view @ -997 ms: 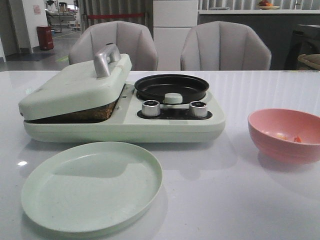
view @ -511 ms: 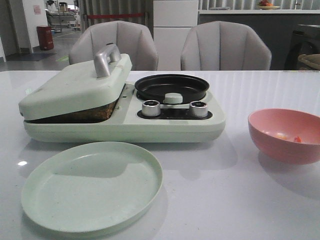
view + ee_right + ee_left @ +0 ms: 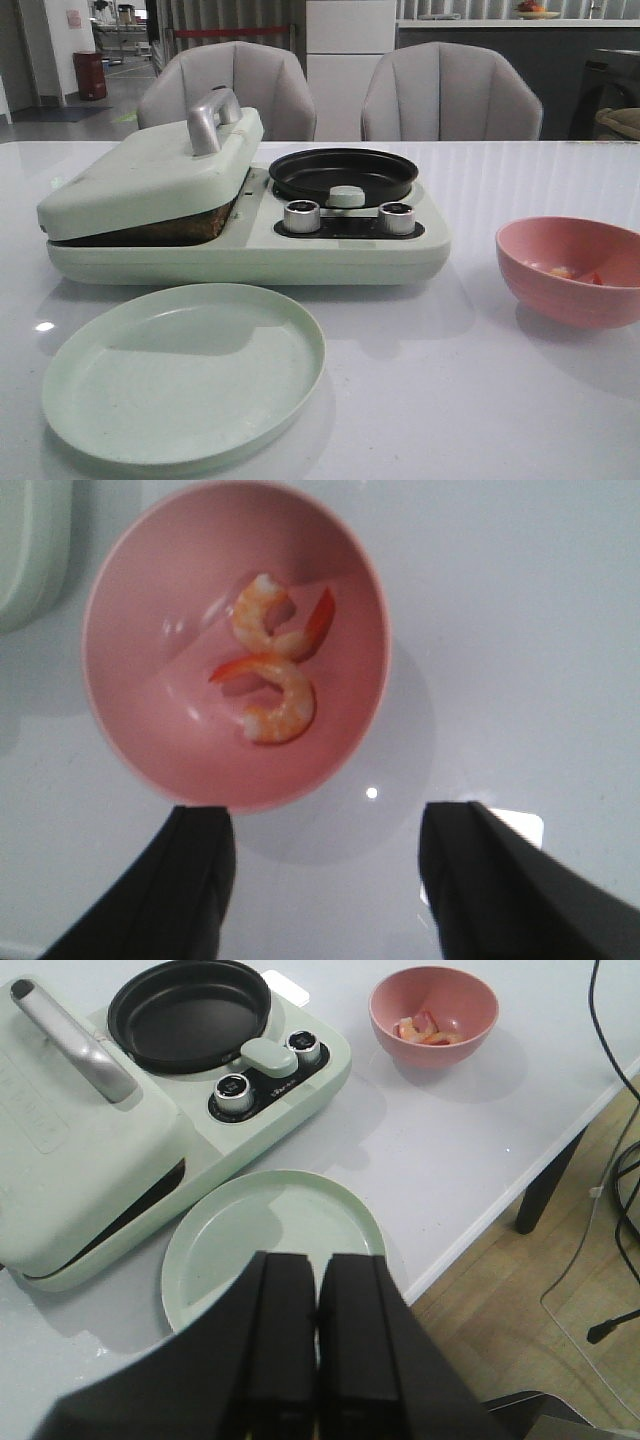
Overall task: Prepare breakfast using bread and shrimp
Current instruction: 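Move the right gripper above the pink shrimp bowl, then grasp the pink bowl rim with the right gripper and lift it, then carry the bowl over the frying pan and tilt it to pour shrimp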
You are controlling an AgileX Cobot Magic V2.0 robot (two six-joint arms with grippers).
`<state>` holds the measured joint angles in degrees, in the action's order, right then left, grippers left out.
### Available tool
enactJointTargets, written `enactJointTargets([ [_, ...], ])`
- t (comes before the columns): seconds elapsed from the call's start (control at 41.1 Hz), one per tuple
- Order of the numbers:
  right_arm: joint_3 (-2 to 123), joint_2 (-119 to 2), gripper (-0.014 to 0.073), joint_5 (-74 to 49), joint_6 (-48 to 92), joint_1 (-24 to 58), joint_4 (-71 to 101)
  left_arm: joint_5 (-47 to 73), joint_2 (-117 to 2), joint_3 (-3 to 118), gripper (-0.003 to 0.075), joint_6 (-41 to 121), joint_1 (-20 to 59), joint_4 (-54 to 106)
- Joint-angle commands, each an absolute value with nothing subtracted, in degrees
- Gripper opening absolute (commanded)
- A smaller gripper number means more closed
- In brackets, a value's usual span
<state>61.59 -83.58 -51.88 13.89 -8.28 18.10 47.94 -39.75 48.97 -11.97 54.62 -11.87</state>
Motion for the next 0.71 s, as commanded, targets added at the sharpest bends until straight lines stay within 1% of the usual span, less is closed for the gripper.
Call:
enactJointTargets([
  [0.0,65.20,-85.18,0.0517,-48.08,15.53,-8.85,19.96,43.81,-39.88,50.56,0.0123,-12.44,55.07,-12.71],
  [0.292,68.23,-94.71,0.0517,-44.06,16.38,-8.80,19.96,43.81,-39.88,50.56,0.0123,-12.44,55.07,-12.71],
  [0.608,68.23,-101.41,0.0514,-41.17,17.54,-8.62,20.48,43.81,-39.88,50.56,0.0123,-12.44,55.07,-12.71],
  [0.681,68.23,-102.12,0.0482,-41.25,17.54,-8.62,20.48,43.81,-39.88,50.56,0.0123,-12.44,55.07,-12.71],
])
